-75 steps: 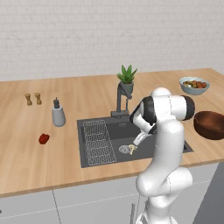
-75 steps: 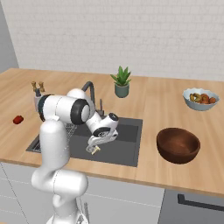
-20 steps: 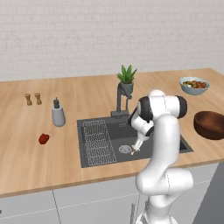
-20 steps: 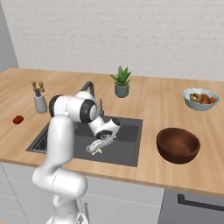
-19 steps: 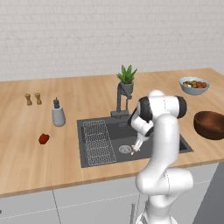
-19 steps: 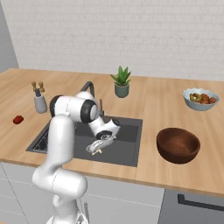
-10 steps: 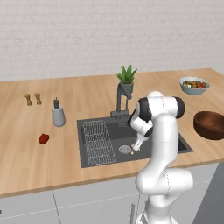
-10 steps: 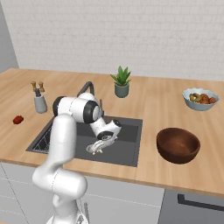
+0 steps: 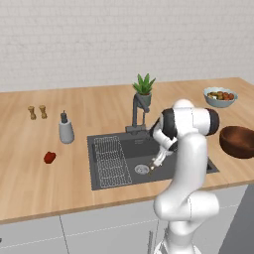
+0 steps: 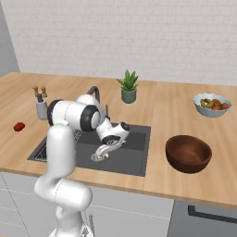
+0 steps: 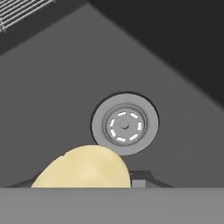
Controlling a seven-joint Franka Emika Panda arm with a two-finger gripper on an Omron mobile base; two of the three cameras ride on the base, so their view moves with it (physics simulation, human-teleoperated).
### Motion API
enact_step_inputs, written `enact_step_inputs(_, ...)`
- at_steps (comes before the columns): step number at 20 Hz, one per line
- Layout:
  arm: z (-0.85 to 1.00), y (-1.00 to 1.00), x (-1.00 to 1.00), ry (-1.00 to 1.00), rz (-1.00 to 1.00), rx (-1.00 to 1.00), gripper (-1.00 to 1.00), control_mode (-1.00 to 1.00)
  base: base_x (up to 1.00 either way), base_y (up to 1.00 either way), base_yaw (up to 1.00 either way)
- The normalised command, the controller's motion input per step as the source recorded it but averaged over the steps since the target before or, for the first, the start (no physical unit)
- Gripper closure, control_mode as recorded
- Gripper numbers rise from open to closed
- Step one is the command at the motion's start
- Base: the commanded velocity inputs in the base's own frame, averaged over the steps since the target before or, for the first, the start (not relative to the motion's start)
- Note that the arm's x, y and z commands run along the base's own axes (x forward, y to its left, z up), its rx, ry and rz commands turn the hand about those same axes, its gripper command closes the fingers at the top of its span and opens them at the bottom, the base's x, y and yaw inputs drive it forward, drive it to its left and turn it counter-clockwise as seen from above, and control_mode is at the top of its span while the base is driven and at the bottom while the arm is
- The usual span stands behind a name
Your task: Pick the mushroom from the sink and place it in the bowl. Then pick the bowl and place it in the microwave. Then close the microwave door and press the start button.
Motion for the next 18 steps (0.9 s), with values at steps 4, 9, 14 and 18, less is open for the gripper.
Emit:
enact_step_inputs(4, 1.0, 0.0, -0.08, -0.04, -0.07, 0.0, 1.0, -1.0, 0.0, 0.0, 0.0)
enact_step_inputs(9, 1.0, -0.09, -0.19, -0.02, -0.03, 0.0, 1.0, -1.0, 0.0, 0.0, 0.0)
enact_step_inputs(14, 0.97, -0.24, -0.33, 0.0, -0.05, 0.0, 1.0, -1.0, 0.0, 0.0, 0.0)
enact_step_inputs(18, 0.95, -0.29, -0.37, 0.0, -0.06, 0.0, 1.0, -1.0, 0.0, 0.0, 0.0)
